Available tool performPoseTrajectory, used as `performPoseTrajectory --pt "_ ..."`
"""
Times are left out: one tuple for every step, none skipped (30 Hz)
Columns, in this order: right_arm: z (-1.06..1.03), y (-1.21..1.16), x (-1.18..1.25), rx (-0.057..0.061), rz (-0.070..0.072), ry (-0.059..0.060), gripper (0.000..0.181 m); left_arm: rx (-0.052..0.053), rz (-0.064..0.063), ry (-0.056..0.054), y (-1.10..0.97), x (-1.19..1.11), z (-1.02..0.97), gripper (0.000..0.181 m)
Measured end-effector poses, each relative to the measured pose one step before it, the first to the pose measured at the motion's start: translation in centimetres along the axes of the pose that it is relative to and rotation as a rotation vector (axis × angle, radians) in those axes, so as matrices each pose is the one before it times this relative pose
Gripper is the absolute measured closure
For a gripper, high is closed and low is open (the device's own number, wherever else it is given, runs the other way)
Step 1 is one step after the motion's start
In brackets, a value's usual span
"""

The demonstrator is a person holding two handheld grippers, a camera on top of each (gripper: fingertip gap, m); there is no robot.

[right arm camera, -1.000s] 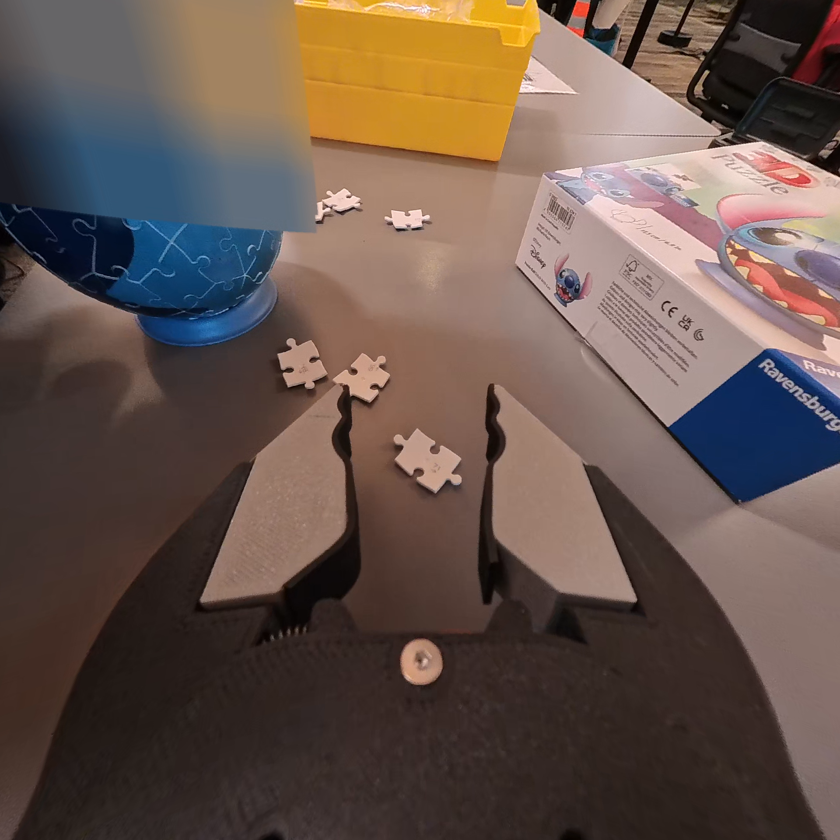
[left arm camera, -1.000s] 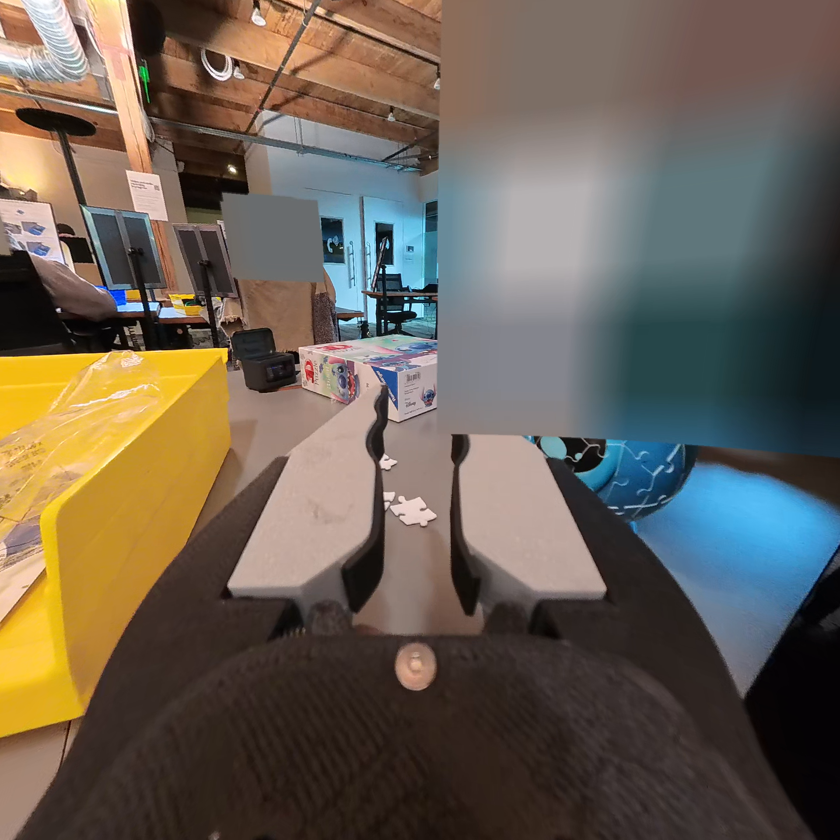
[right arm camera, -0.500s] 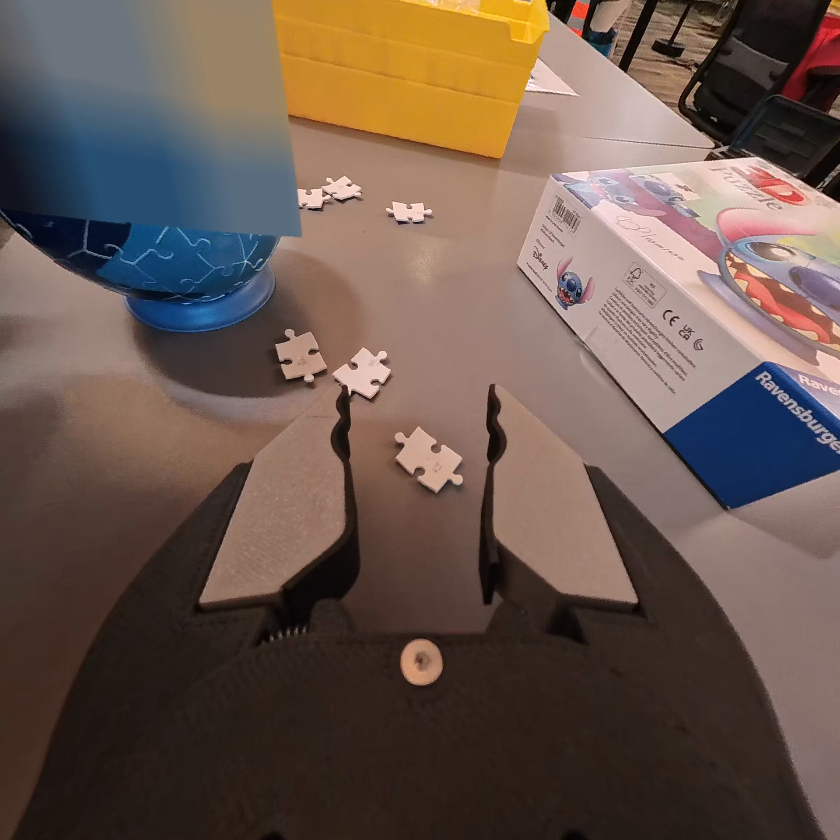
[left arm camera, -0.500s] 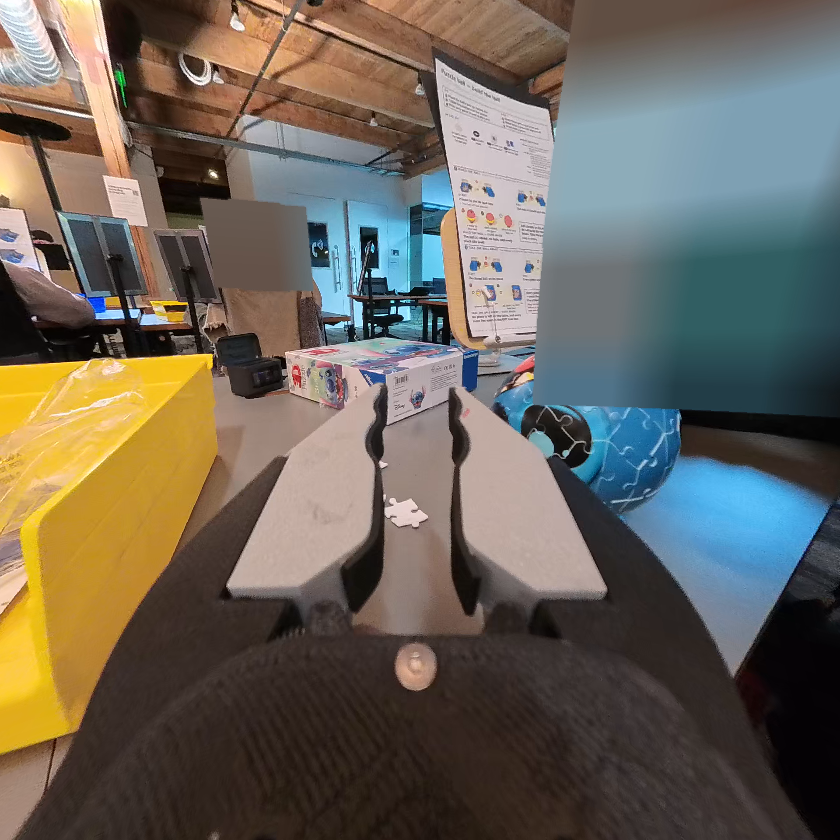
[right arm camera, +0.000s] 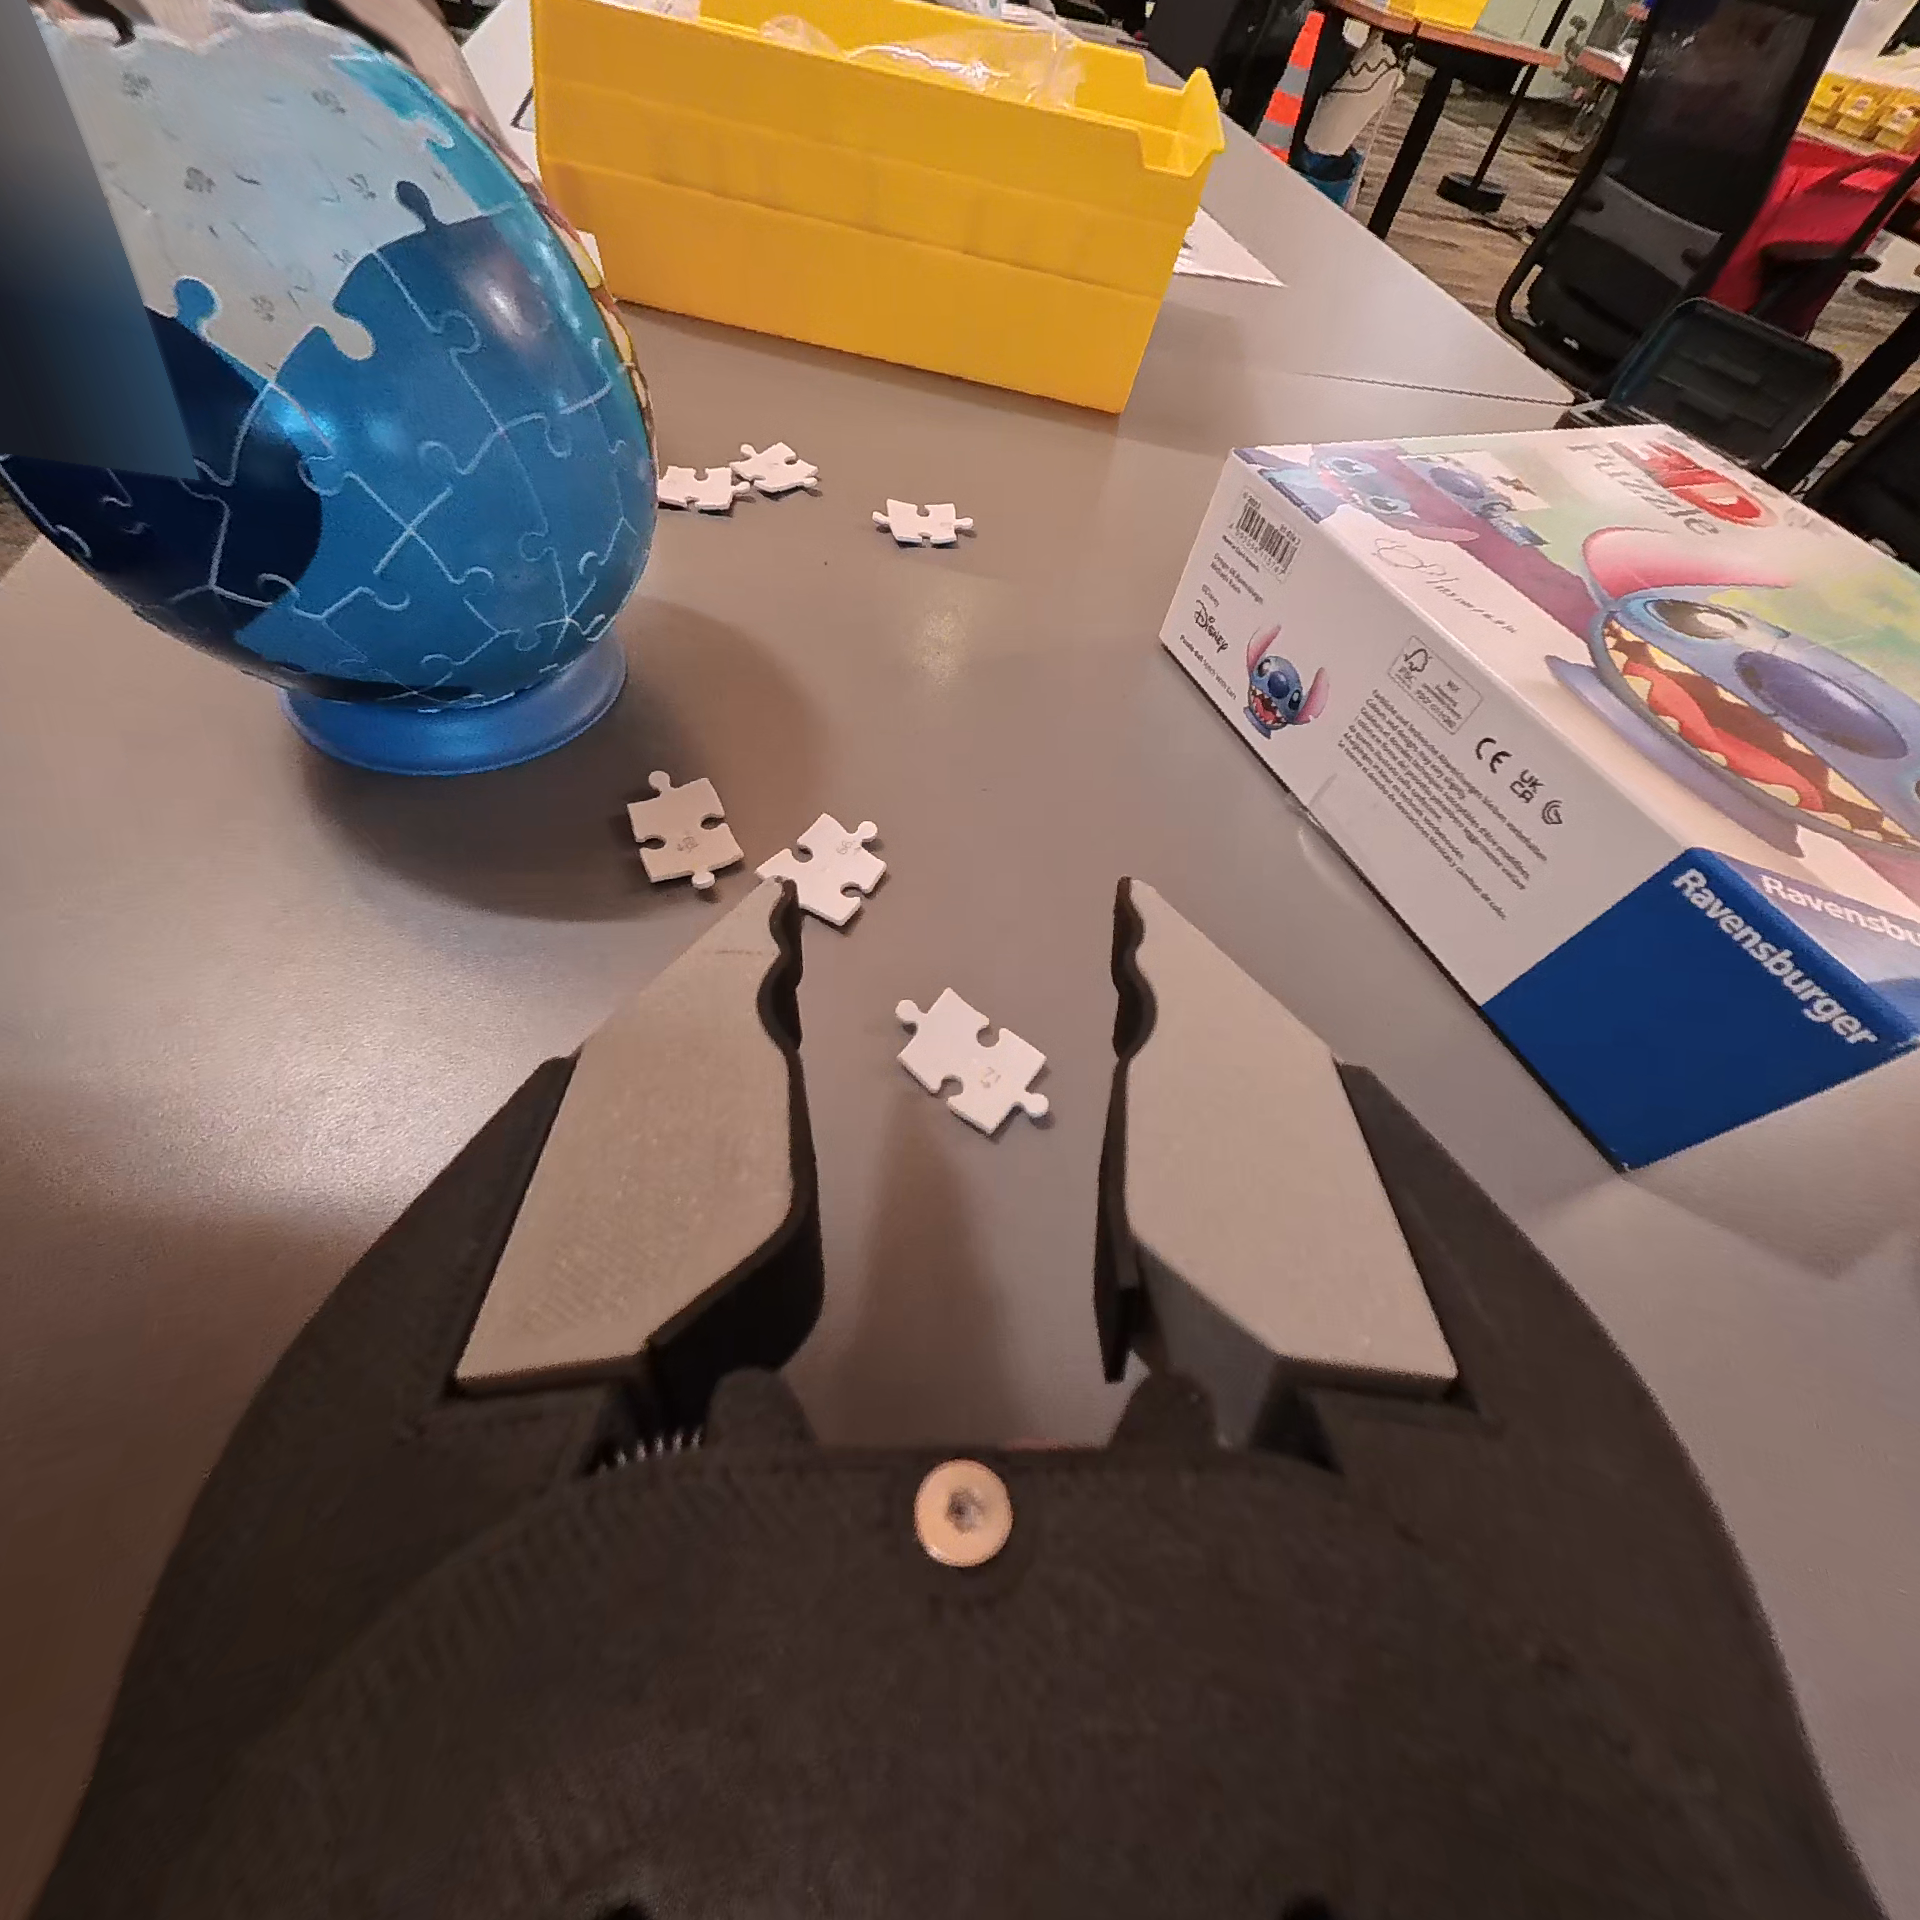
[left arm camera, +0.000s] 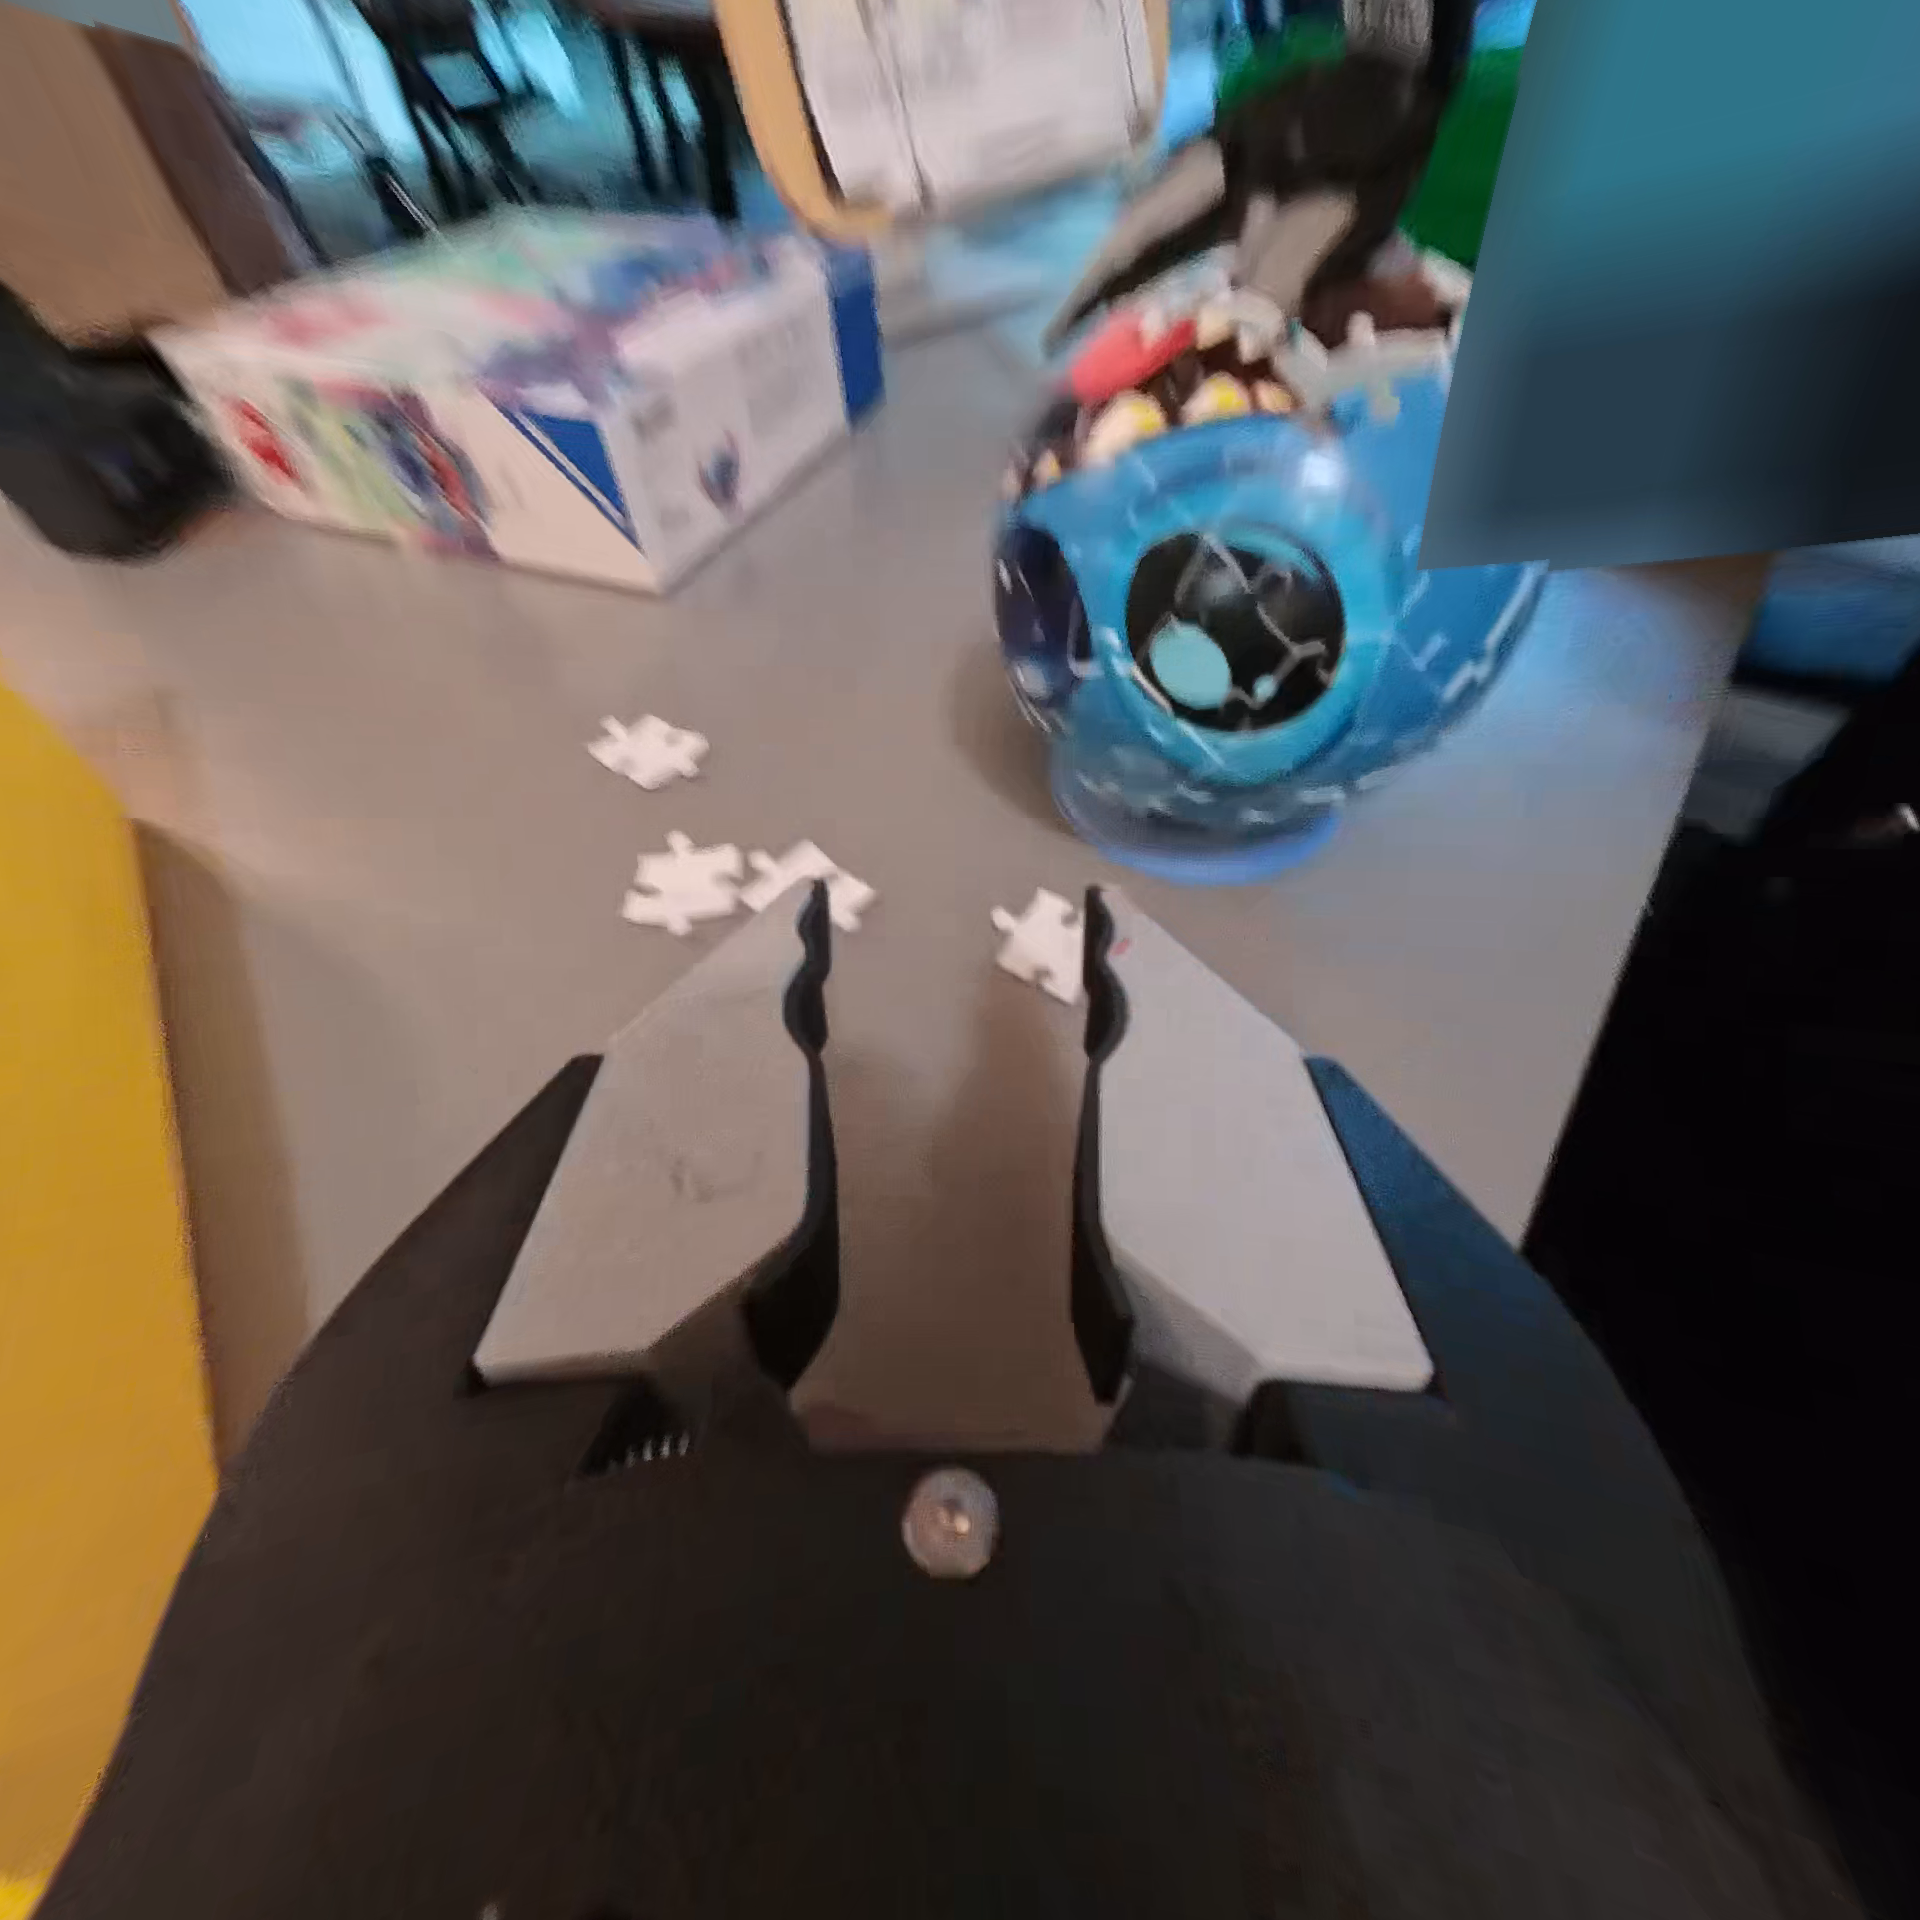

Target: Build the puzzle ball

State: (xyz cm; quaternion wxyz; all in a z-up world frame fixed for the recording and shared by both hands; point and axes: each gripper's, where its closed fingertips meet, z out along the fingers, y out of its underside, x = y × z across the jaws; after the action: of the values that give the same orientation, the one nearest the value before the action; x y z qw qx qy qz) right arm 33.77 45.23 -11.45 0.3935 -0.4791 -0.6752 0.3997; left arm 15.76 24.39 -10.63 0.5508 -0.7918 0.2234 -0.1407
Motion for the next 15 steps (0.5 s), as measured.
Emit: performPoseTrajectory --pt "0.002 0.006 -0.053 -0.0008 -0.0043 -0.0001 0.124 -0.0822 -0.0097 0.0383 0.800 0.552 0.529 0.128" --pt "0.020 0.016 -0.036 -0.0012 -0.0035 0.0005 0.124 -0.0777 0.0171 0.0211 0.673 0.484 0.540 0.122" --pt "0.010 0.017 -0.014 -0.0016 -0.0024 0.0012 0.124 -0.0625 0.0560 0.0017 0.485 0.369 0.501 0.123" --pt "0.027 0.022 0.017 -0.0021 -0.0003 0.0012 0.124 -0.0433 0.0744 -0.0219 0.259 0.051 0.455 0.124" --pt "0.016 0.028 0.031 -0.0018 0.0015 0.0012 0.124 -0.0274 0.0626 -0.0189 0.068 -0.071 0.415 0.124" --pt "0.007 0.013 0.043 -0.0009 0.0024 0.0019 0.124 -0.0160 0.0326 0.0103 -0.084 0.114 0.415 0.124" --pt "0.000 -0.005 0.064 0.0001 0.0028 0.0030 0.124 -0.0131 0.0061 0.0408 -0.117 0.375 0.429 0.124" --pt "-0.022 -0.007 0.077 0.0011 0.0031 0.0038 0.124 -0.0136 -0.0023 0.0463 -0.086 0.384 0.417 0.124" --pt "-0.024 -0.018 0.099 0.0022 0.0030 0.0055 0.124 -0.0151 -0.0007 0.0410 0.003 0.338 0.430 0.124" --pt "-0.048 -0.031 0.119 0.0030 0.0025 0.0077 0.124 -0.0237 0.0065 0.0360 0.211 0.330 0.438 0.124" --pt "-0.045 -0.035 0.121 0.0030 0.0020 0.0090 0.124 -0.0339 0.0101 0.0070 0.442 -0.071 0.476 0.124" --pt "-0.044 -0.019 0.094 0.0021 0.0015 0.0082 0.124 -0.0313 0.0064 -0.0098 0.475 -0.351 0.470 0.124" --pt "-0.041 0.006 0.055 0.0004 0.0007 0.0064 0.124 0.0260 -0.0159 0.0131 -0.385 -0.088 0.157 0.130" --pt "-0.039 0.017 0.016 -0.0010 -0.0006 0.0049 0.125 0.0076 -0.0134 0.0019 -0.014 -0.291 0.241 0.137" --pt "-0.036 0.027 -0.017 -0.0017 -0.0027 0.0043 0.125 0.0209 -0.0210 -0.0078 -0.131 -0.417 0.222 0.143"
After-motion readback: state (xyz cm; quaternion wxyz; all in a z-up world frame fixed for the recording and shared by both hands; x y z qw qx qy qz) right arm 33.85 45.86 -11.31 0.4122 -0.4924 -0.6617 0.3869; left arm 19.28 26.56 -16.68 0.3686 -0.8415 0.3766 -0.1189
